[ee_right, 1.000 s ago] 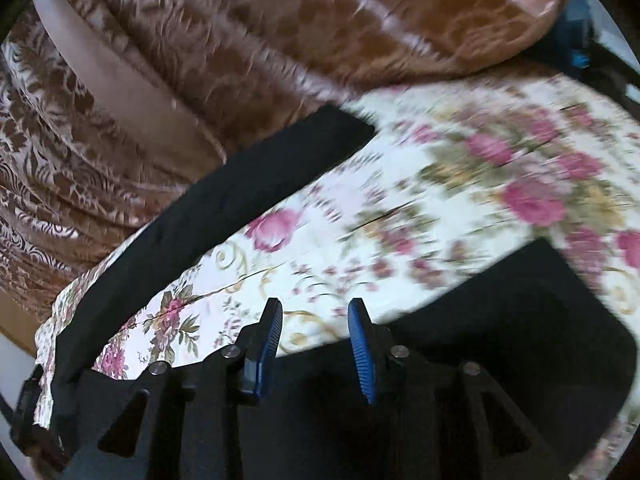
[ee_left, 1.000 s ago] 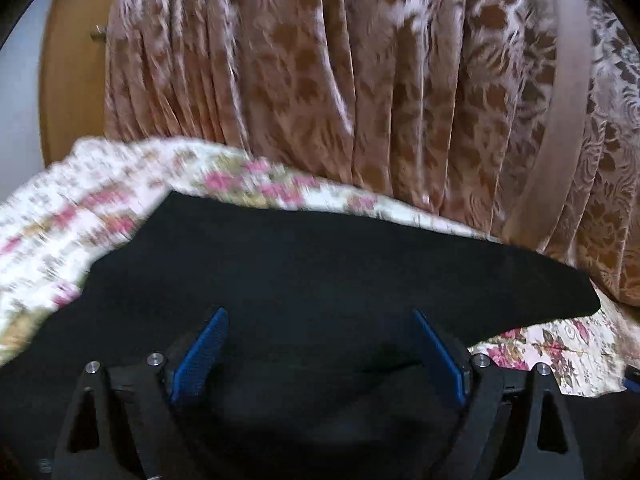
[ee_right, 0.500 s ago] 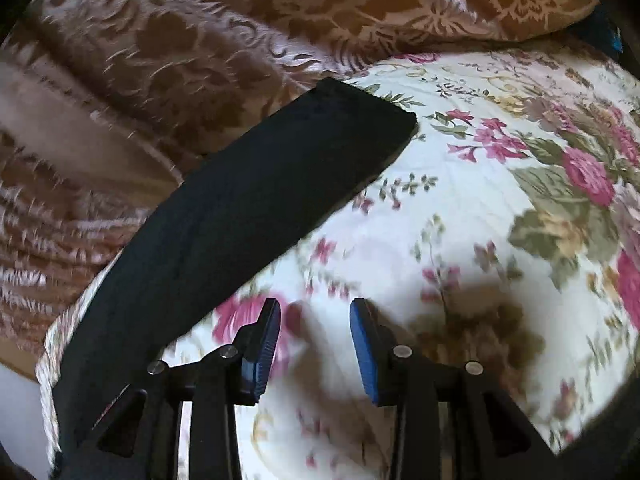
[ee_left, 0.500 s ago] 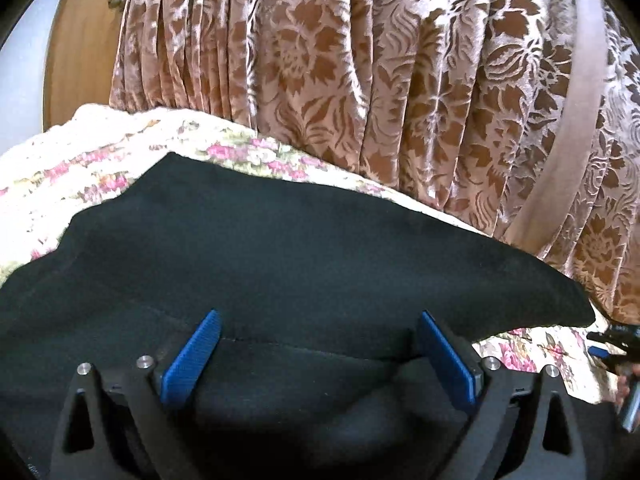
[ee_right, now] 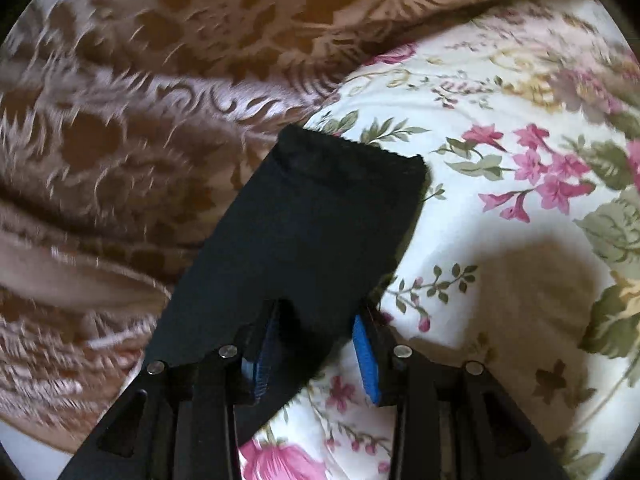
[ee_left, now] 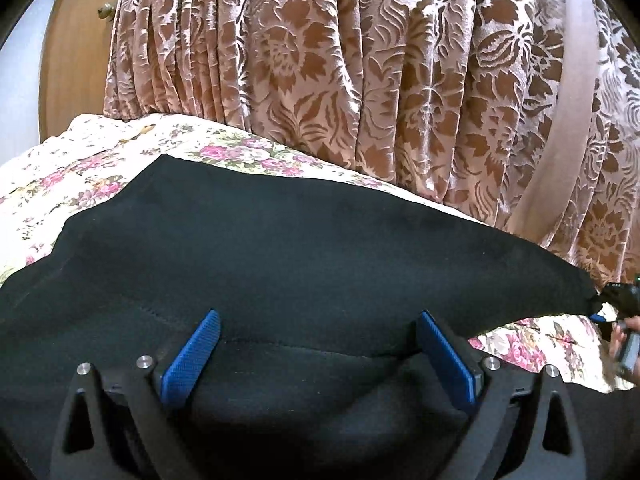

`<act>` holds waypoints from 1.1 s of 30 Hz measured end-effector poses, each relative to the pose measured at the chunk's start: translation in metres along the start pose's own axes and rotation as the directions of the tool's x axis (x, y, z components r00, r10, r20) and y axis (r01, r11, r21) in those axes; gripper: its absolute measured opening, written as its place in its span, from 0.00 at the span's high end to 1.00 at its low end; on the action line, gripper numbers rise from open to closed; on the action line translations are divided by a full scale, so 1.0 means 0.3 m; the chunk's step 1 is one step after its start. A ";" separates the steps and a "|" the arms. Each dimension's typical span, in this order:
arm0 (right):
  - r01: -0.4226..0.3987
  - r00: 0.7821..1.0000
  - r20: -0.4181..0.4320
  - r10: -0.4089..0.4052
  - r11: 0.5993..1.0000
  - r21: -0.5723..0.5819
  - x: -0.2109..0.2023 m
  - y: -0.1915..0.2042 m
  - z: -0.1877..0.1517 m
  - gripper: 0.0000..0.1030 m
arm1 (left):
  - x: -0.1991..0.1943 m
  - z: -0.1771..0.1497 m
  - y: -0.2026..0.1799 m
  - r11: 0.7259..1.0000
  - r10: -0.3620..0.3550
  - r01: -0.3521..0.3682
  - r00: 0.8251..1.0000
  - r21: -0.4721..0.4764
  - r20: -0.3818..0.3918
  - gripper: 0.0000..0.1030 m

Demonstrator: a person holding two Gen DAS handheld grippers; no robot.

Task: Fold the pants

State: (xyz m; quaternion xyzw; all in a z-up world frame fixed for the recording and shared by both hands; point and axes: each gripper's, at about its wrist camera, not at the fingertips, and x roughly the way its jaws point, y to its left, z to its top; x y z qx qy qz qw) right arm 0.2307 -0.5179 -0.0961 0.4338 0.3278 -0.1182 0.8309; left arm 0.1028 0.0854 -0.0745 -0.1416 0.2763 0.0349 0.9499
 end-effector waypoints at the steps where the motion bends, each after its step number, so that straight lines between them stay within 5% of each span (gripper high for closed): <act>1: 0.000 1.000 0.002 0.000 1.000 0.008 0.003 0.001 0.005 0.66 | 0.002 0.000 -0.001 1.000 0.002 -0.002 1.000 0.004 -0.001 0.04; 5: 0.040 0.999 0.001 -0.040 0.998 -0.038 0.008 0.035 0.024 0.85 | 0.008 0.000 0.000 1.000 -0.002 0.002 1.000 0.008 -0.006 0.04; 9: 0.074 0.997 0.039 -0.071 0.992 -0.099 -0.059 0.060 0.016 0.89 | 0.011 0.000 0.010 1.000 -0.015 0.015 1.000 -0.003 -0.010 0.04; 18: 0.207 0.974 0.142 -0.179 0.956 -0.210 -0.316 0.001 -0.070 0.90 | 0.019 0.000 0.024 0.999 -0.044 0.043 0.999 -0.032 -0.028 0.04; 24: 0.262 0.964 0.058 -0.258 0.961 -0.085 -0.370 -0.179 -0.146 0.85 | 0.027 0.001 0.030 0.997 -0.056 0.054 0.998 -0.048 -0.041 0.03; 26: 0.214 0.976 0.062 -0.210 0.974 -0.069 -0.373 -0.224 -0.164 0.83 | 0.028 0.001 0.032 0.997 -0.060 0.058 0.997 -0.053 -0.046 0.03; 31: 0.343 0.937 0.135 -0.322 0.922 -0.178 -0.449 -0.144 -0.245 0.72 | 0.032 0.001 0.029 0.997 -0.055 0.052 0.997 -0.058 -0.057 0.02; 33: 0.331 0.940 0.172 -0.295 0.912 -0.243 -0.472 -0.078 -0.305 0.72 | 0.036 0.003 0.026 0.998 -0.051 0.047 0.997 -0.053 -0.066 0.01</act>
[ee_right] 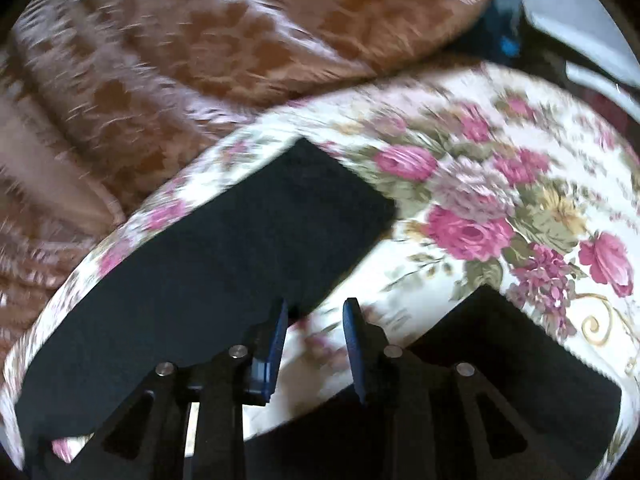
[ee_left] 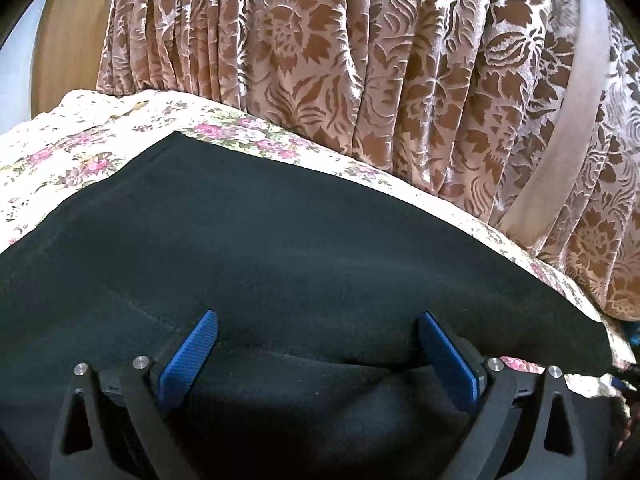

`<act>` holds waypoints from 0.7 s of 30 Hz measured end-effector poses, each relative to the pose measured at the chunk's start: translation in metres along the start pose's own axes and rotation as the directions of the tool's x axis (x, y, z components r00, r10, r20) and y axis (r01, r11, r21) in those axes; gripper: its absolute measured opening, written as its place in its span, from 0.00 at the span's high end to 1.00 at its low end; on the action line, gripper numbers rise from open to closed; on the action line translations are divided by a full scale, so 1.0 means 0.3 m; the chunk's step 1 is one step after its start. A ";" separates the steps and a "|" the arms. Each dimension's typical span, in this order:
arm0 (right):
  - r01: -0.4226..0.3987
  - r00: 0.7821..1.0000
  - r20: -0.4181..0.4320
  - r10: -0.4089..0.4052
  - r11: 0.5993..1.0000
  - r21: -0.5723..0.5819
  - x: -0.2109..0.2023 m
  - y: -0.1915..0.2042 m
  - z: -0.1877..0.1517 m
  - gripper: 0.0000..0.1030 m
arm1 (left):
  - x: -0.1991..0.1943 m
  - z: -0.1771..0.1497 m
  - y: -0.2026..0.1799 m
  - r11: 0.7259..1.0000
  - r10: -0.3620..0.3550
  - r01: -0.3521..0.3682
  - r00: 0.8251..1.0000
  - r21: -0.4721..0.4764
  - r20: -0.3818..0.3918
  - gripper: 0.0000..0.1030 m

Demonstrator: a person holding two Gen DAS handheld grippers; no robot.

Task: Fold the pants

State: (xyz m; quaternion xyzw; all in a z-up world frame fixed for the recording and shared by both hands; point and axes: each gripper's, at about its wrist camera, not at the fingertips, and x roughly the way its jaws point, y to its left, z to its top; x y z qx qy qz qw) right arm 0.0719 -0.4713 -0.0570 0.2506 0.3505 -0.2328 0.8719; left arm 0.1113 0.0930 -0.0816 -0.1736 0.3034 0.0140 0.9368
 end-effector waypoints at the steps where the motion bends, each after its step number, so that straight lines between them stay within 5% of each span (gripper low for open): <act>1: -0.020 1.000 0.009 0.020 0.999 -0.029 -0.010 0.031 -0.010 0.72 | 0.002 0.001 0.001 1.000 0.001 -0.001 1.000 0.000 -0.005 0.01; 5: -0.036 0.998 0.032 0.046 0.961 -0.274 -0.017 0.227 -0.059 0.72 | 0.011 0.009 0.008 1.000 -0.004 0.004 0.999 -0.016 -0.037 0.00; 9: 0.035 0.999 -0.006 -0.040 0.915 -0.401 0.066 0.316 -0.098 0.70 | 0.006 0.039 0.024 0.998 -0.032 0.028 0.996 -0.057 -0.085 0.00; 13: 0.025 0.999 -0.032 -0.040 0.929 -0.369 0.094 0.282 -0.099 0.61 | -0.033 0.107 0.088 0.981 -0.087 0.077 0.995 -0.177 -0.048 0.01; 15: 0.031 0.998 -0.038 -0.047 0.941 -0.336 0.097 0.260 -0.102 0.45 | -0.031 0.167 0.127 0.975 -0.068 0.060 0.997 -0.216 -0.030 0.01; 17: 0.021 0.997 -0.060 -0.039 0.960 -0.278 0.112 0.229 -0.092 0.37 | -0.013 0.238 0.169 0.978 -0.011 0.007 1.000 -0.208 -0.022 0.01; 21: -0.040 0.997 -0.074 0.025 0.979 -0.199 0.120 0.190 -0.087 0.36 | 0.036 0.382 0.271 0.976 0.152 -0.145 0.988 -0.162 0.034 0.01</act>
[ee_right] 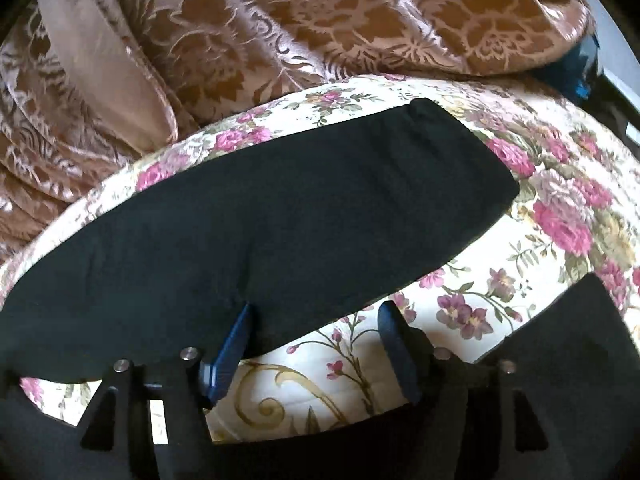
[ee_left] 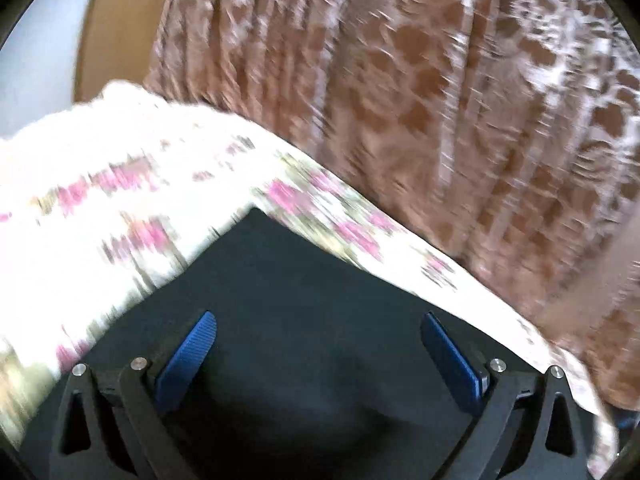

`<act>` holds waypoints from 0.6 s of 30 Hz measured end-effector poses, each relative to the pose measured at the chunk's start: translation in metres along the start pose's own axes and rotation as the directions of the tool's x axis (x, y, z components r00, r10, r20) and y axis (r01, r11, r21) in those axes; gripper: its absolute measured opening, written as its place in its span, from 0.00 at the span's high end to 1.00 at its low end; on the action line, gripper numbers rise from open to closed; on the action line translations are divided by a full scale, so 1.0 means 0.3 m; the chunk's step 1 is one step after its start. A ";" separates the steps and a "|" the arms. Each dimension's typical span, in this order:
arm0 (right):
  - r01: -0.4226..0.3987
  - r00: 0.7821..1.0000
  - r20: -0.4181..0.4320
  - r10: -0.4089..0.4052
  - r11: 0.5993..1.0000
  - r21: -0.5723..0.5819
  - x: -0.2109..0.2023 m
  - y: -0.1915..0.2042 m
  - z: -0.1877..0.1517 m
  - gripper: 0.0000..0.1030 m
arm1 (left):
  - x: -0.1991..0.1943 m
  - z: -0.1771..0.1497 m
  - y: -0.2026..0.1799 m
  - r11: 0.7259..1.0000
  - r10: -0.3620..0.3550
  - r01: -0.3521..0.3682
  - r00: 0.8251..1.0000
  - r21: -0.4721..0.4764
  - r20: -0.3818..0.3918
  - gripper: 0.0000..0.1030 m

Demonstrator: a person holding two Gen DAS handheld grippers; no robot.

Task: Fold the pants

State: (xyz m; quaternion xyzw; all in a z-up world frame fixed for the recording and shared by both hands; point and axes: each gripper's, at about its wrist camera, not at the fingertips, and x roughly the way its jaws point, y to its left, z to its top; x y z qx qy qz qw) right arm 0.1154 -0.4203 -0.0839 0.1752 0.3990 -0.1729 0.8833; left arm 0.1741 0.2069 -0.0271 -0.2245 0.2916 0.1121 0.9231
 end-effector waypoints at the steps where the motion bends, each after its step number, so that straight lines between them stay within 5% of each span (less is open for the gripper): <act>1: 0.002 1.000 0.000 -0.002 1.000 -0.003 0.000 0.001 0.001 0.36 | 0.027 0.030 0.014 0.999 0.031 -0.031 1.000 0.022 0.004 0.01; 5: 0.019 1.000 -0.003 -0.019 1.000 -0.015 0.001 0.015 -0.003 0.35 | 0.188 0.122 0.079 0.987 0.120 -0.111 0.989 0.112 -0.082 0.02; 11: 0.022 1.000 0.002 -0.022 1.000 -0.016 0.000 0.017 -0.007 0.35 | 0.339 0.180 0.143 0.982 0.146 -0.123 0.976 0.145 -0.159 0.11; 18: 0.027 1.000 0.005 -0.026 0.999 -0.018 0.004 0.018 -0.007 0.35 | 0.413 0.206 0.135 0.973 0.162 -0.136 0.978 0.185 -0.133 0.14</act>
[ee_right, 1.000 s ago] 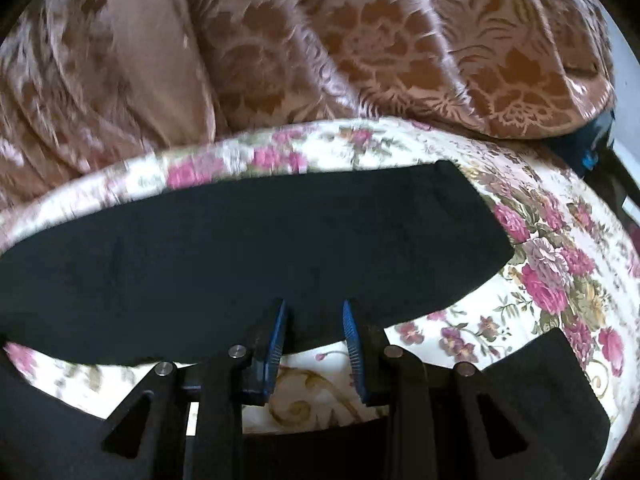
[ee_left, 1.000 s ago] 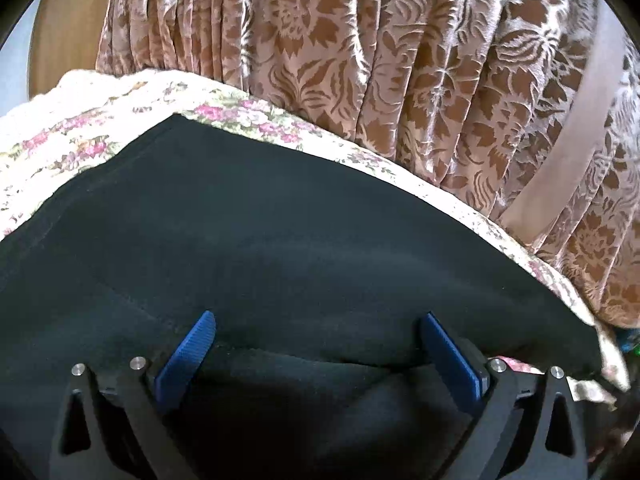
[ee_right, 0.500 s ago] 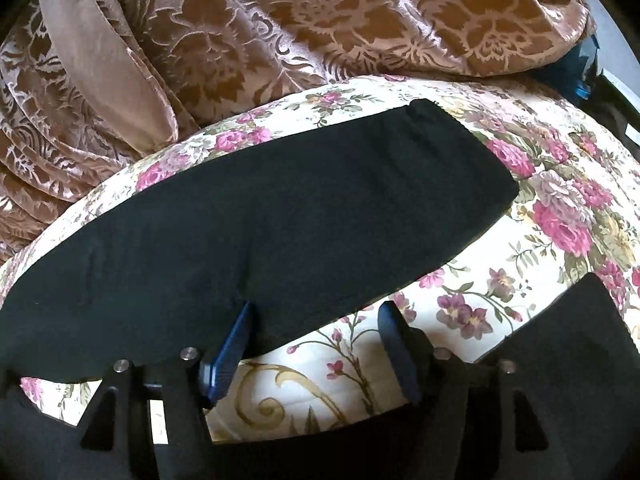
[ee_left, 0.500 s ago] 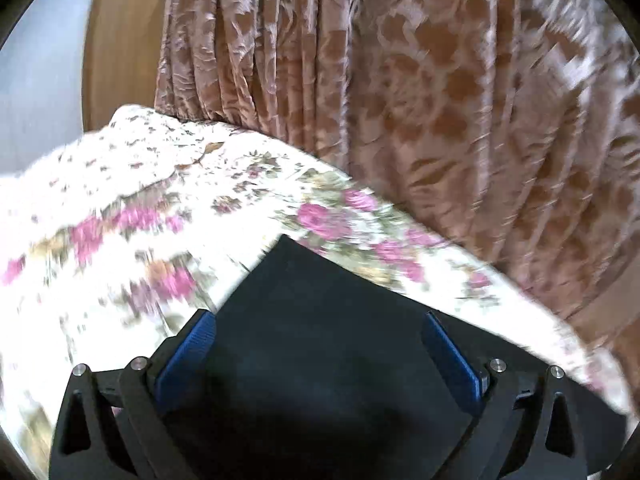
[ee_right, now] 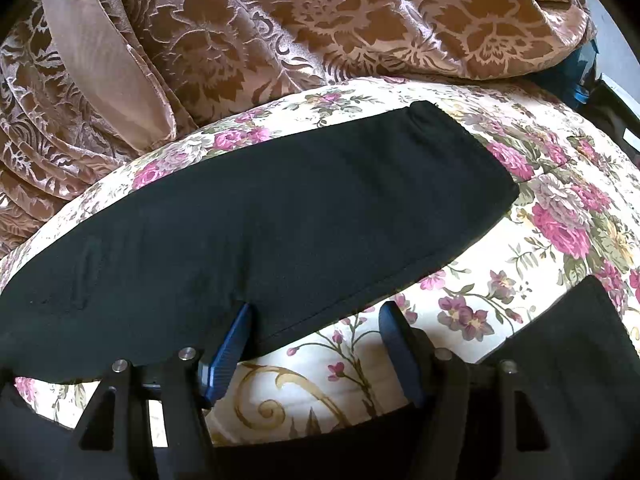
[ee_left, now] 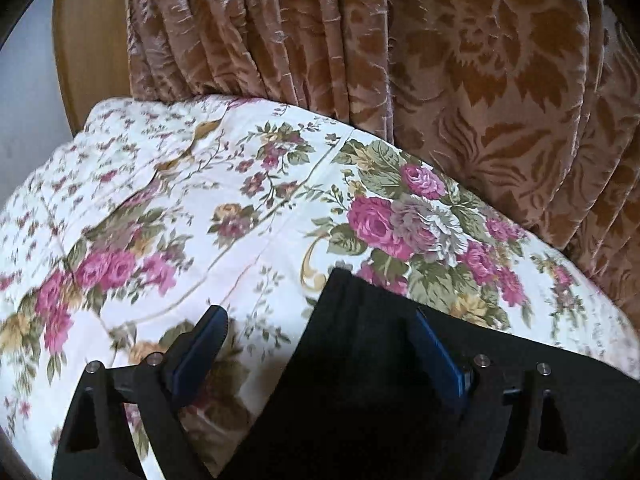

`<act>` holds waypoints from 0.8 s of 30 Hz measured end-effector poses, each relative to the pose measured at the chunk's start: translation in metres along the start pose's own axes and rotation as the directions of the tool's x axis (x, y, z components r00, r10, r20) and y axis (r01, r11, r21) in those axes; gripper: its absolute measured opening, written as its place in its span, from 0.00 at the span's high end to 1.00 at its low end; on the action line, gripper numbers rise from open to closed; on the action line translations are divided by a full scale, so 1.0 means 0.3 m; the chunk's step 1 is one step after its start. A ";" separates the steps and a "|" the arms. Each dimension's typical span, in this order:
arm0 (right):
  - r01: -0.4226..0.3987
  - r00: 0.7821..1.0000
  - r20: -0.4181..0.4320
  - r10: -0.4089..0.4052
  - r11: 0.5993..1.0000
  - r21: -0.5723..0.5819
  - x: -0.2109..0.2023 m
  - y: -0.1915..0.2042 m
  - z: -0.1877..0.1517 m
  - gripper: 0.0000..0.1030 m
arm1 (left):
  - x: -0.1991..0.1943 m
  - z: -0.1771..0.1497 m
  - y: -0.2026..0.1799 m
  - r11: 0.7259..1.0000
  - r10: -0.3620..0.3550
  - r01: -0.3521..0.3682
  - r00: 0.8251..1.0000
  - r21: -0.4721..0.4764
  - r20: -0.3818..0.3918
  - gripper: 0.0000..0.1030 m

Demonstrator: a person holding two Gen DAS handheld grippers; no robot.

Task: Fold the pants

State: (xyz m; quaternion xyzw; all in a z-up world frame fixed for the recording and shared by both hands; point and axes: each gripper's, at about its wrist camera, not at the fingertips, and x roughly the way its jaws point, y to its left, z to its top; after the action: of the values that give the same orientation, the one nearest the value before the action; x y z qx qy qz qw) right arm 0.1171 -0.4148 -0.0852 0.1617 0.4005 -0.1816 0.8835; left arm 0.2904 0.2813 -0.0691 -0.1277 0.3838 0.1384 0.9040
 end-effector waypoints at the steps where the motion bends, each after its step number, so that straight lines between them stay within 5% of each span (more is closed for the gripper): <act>1: -0.001 1.000 0.001 0.001 1.000 0.001 0.000 -0.001 0.000 0.35 | 0.013 0.000 -0.007 1.000 0.003 -0.003 1.000 0.022 0.008 0.16; 5: -0.004 1.000 0.002 0.004 1.000 0.004 -0.001 -0.003 0.000 0.34 | 0.068 -0.036 -0.041 0.995 -0.011 0.014 0.999 0.099 -0.034 0.28; 14: 0.000 1.000 0.002 0.000 1.000 0.000 0.000 -0.002 0.001 0.34 | 0.052 -0.063 -0.126 0.976 0.023 -0.025 1.000 0.217 0.012 0.55; 16: 0.001 1.000 0.003 -0.001 1.000 0.000 0.000 -0.002 0.001 0.34 | 0.046 -0.067 -0.136 0.972 0.036 -0.040 0.999 0.231 0.023 0.60; 21: 0.001 1.000 0.003 -0.001 1.000 0.000 0.000 -0.002 0.001 0.34 | 0.027 -0.068 -0.132 0.969 0.078 -0.087 0.996 0.231 0.051 0.91; 24: 0.002 1.000 0.003 -0.002 1.000 0.000 0.000 -0.003 0.002 0.34 | -0.013 -0.083 -0.134 0.967 0.081 -0.097 0.994 0.234 0.076 0.94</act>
State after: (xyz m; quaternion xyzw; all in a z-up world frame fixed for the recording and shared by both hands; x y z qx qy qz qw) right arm 0.1169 -0.4159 -0.0850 0.1611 0.3992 -0.1826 0.8840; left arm 0.2854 0.2349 -0.0782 0.0034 0.3732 0.1361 0.9177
